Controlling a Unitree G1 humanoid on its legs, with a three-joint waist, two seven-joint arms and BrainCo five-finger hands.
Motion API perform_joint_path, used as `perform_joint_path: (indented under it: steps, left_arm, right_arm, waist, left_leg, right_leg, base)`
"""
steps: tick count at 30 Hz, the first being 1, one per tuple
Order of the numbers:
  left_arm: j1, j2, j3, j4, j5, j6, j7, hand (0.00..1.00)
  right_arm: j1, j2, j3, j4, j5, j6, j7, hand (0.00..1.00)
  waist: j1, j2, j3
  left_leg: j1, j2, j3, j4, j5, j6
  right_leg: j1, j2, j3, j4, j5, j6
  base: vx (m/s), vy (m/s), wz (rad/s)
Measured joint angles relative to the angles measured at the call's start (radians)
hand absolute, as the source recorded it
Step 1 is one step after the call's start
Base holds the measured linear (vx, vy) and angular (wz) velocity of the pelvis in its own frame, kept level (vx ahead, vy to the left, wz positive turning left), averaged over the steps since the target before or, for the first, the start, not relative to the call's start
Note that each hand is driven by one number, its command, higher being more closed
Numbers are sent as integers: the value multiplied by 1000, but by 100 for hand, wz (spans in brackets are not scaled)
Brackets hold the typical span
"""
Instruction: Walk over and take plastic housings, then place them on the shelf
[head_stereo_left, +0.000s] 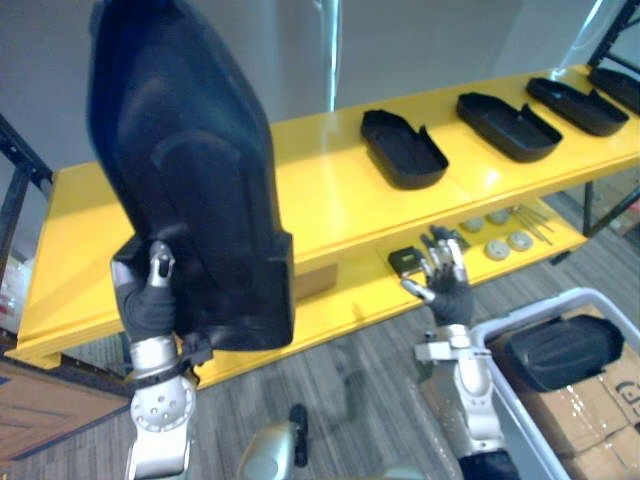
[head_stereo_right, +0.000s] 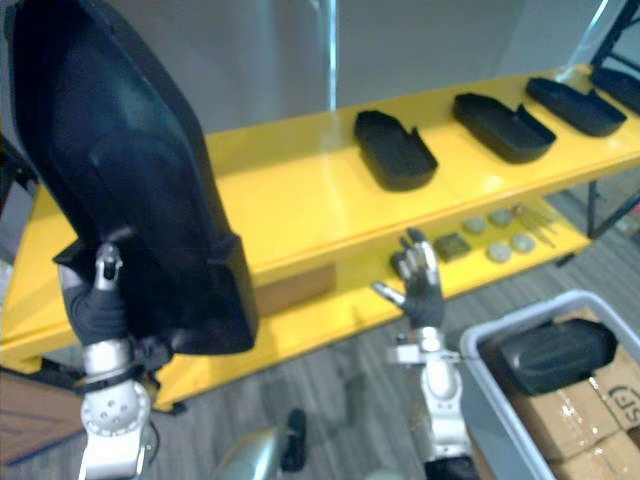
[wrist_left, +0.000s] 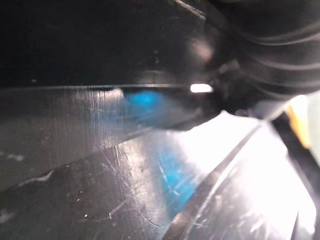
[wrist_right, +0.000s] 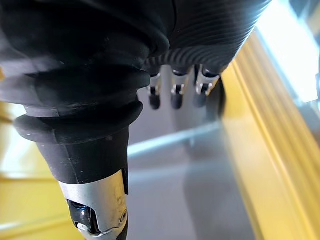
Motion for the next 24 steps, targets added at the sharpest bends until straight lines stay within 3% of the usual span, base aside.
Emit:
perform_joint_path:
  steps: [3, 5, 7, 8, 10, 12, 13, 14, 16, 18, 21, 23, 24]
  left_arm:
    - [-16, 11, -5, 3, -1, 30, 9, 100]
    - [-48, 31, -10, 6, -9, 66, 19, 100]
    - [-100, 40, -15, 20, -9, 94, 31, 100]
    - [-124, 44, -25, 30, -8, 114, 47, 100]
    - [-117, 42, -29, 33, -8, 137, 60, 100]
    - [-95, 38, -34, 33, -10, 158, 64, 100]
    - [-84, 39, -33, 33, -12, 159, 63, 100]
    - [-63, 2, -39, 39, -19, 163, 56, 100]
    - [-46, -39, -70, 42, -31, 165, 27, 100]
    - [-55, -57, -88, 41, -35, 166, -20, 100]
    - [-77, -46, -88, 26, -57, 169, -46, 100]
    - [-102, -45, -92, 16, -121, 206, -73, 100]
    - [-114, -40, -94, 16, -148, 249, -81, 100]
  right_arm:
    - [22, 3, -63, -56, -15, -10, -12, 0]
    - [40, 0, -127, -140, -31, -13, -9, 0]
    - [38, -10, -177, -182, -30, -19, -8, 0]
    - [39, -19, -197, -183, -29, -25, -6, 0]
    - [37, -24, -204, -187, -23, -25, 12, 0]
    - [37, -24, -198, -196, -23, -25, 21, 0]
    - [34, -25, -198, -206, -29, -25, 23, 0]
    - [25, -52, -202, -208, -29, -22, 22, 0]
    - [26, -104, -221, -215, -52, -22, -13, 0]
    - [14, -143, -259, -219, -113, -21, -87, 0]
    - [-21, -143, -299, -256, -134, -23, -166, 0]
    - [-18, -141, -321, -328, -129, -25, -180, 0]
    - [-15, -136, -322, -361, -124, -25, -182, 0]
  waist:
    - [-32, 4, 2]
    - [-49, 4, 0]
    - [-52, 3, -2]
    - [-56, 3, -3]
    - [-57, 4, -10]
    - [-53, -2, -41]
    - [-47, -21, -59]
    - [-49, 20, -70]
    - [-68, 72, -96]
    - [-70, 110, -118]
    - [-69, 119, -125]
    - [-73, 111, -121]
    - [-77, 96, -125]
  left_leg:
    - [61, 5, -31, -64, 0, 1]
    - [92, 6, -46, -100, 2, -9]
    - [91, 7, -54, -106, -3, -15]
    - [95, 8, -70, -104, -10, -25]
    - [115, 16, -83, -103, -18, -39]
    - [117, 22, -99, -103, -39, -69]
    - [109, 15, -101, -92, -63, -88]
    - [93, 61, -72, -60, -101, -100]
    - [85, 145, 39, -30, -101, -117]
    - [121, 160, 49, -90, -77, -146]
    - [177, 162, 74, -146, -62, -145]
    - [196, 157, 88, -163, -61, -144]
    - [196, 153, 97, -167, -61, -144]
  right_leg:
    - [-73, 54, 31, 25, -79, 38]
    - [-122, 99, 48, -146, -120, 50]
    - [-155, 115, 84, -318, -112, 62]
    - [-158, 118, 103, -403, -93, 86]
    - [-134, 125, 100, -511, -54, 99]
    - [-86, 143, 94, -638, 24, 94]
    - [-40, 144, 85, -709, 106, 101]
    - [-2, 168, 39, -764, 131, 112]
    - [33, 193, -14, -796, 131, 109]
    - [53, 206, -38, -799, 131, 109]
    - [74, 212, -34, -800, 131, 108]
    - [81, 208, -30, -806, 131, 108]
    - [82, 206, -24, -814, 131, 108]
  base:
    - [214, 88, 19]
    - [245, 51, 16]
    - [203, -25, 25]
    - [199, -69, 37]
    - [233, -159, 29]
    - [239, -247, 25]
    - [234, -343, 33]
    - [219, -327, 53]
    - [186, -207, 62]
    - [202, -113, 35]
    - [130, -31, -7]
    - [33, 16, -19]
    - [-1, 26, -17]
